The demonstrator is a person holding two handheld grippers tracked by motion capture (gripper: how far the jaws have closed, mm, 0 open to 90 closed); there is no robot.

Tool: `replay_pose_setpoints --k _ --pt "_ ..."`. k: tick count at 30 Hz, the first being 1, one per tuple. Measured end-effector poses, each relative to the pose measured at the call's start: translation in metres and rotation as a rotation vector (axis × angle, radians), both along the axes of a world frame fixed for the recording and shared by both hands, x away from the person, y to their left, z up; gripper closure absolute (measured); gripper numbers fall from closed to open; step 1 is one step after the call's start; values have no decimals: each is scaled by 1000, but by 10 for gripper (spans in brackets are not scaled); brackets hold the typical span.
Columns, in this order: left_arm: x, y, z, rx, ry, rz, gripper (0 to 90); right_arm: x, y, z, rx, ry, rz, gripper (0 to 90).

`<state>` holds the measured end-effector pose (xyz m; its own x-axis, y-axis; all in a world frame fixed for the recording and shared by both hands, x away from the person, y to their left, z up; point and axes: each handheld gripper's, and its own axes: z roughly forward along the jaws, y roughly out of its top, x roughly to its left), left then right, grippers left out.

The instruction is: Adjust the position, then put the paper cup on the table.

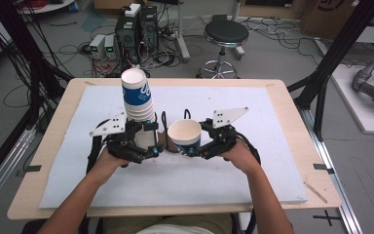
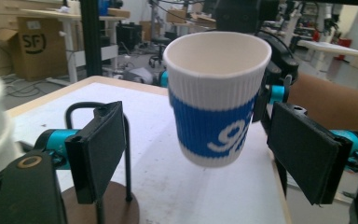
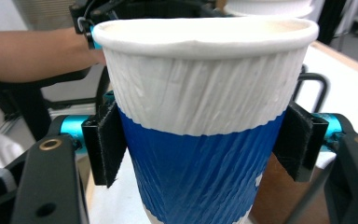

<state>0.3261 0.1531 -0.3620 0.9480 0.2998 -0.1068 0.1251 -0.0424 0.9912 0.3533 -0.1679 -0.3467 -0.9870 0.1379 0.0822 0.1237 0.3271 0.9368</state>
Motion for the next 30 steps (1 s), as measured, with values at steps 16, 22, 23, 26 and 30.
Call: replay_pose_setpoints --k 16,22,23,26,30 --pt "1 8 -6 -19 7 19 186 5 -35 12 61 -71 -271 276" --pt "-4 7 -1 -31 -6 9 186 4 -43 14 65 -77 -300 276" --pt "-5 6 0 -31 -8 4 186 4 -44 15 61 -79 -305 276" --pt "-6 2 1 -27 -13 -12 186 2 -47 17 64 -87 -310 276" --pt "-7 -3 2 -17 -18 -25 186 0 -51 19 59 -94 -326 276"
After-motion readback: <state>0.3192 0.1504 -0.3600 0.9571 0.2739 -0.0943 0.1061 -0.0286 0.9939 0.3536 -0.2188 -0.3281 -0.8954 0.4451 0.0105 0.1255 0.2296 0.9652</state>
